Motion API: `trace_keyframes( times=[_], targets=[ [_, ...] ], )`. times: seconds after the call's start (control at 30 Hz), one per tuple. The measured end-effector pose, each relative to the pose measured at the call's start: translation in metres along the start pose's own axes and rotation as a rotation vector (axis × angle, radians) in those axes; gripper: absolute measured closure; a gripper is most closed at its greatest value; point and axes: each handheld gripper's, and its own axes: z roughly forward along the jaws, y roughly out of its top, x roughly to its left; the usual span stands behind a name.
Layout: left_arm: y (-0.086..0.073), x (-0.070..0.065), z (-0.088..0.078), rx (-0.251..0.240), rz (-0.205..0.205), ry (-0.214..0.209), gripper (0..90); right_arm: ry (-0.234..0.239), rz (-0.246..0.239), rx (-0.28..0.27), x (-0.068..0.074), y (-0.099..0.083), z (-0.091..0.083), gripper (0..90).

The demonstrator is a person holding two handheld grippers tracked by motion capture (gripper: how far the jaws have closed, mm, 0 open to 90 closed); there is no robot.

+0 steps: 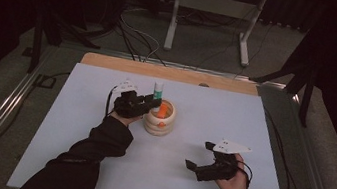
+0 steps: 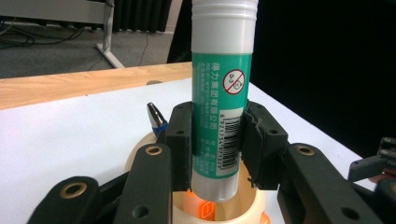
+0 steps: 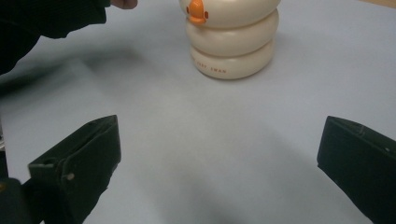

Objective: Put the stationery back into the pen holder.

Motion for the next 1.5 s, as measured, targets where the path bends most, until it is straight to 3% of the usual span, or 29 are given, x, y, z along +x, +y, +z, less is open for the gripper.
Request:
trace_keyframes(
  times=[0.33,0.6,0.97,1.03,1.07,1.13,1.2,1.33,1.5],
  targets=[
    [-0.006,0.0,0.005,0.029,0.01,0.008,66.6,0.003,0.001,0.011,0.0,-0.001,0.002,0.0],
    [-0.01,-0.005,0.01,0.079,0.066,0.048,66.5,0.007,0.003,0.009,0.0,-0.001,0.001,0.0],
    [-0.011,-0.008,0.011,0.056,0.112,0.086,65.0,0.01,0.001,0.006,-0.001,-0.001,0.0,0.0],
    [-0.009,-0.01,0.01,0.045,0.1,0.104,50.6,0.011,0.0,0.008,0.0,-0.001,0.0,0.0],
    [-0.008,-0.01,0.009,0.04,0.1,0.107,35.1,0.014,0.001,0.006,0.0,-0.001,0.0,0.0],
    [-0.004,-0.012,0.005,0.025,0.098,0.121,31.9,0.013,0.001,0.007,0.0,-0.001,0.0,0.0],
    [-0.001,-0.012,0.003,0.027,0.088,0.114,17.5,0.014,0.003,0.003,0.0,-0.001,0.0,0.0],
    [0.002,-0.012,-0.005,0.034,0.101,0.07,8.6,0.014,0.002,0.003,0.0,0.0,0.0,0.0],
    [0.003,-0.013,-0.008,0.059,0.127,0.056,1.9,0.015,-0.001,0.002,0.0,0.0,0.0,0.0]
  ],
)
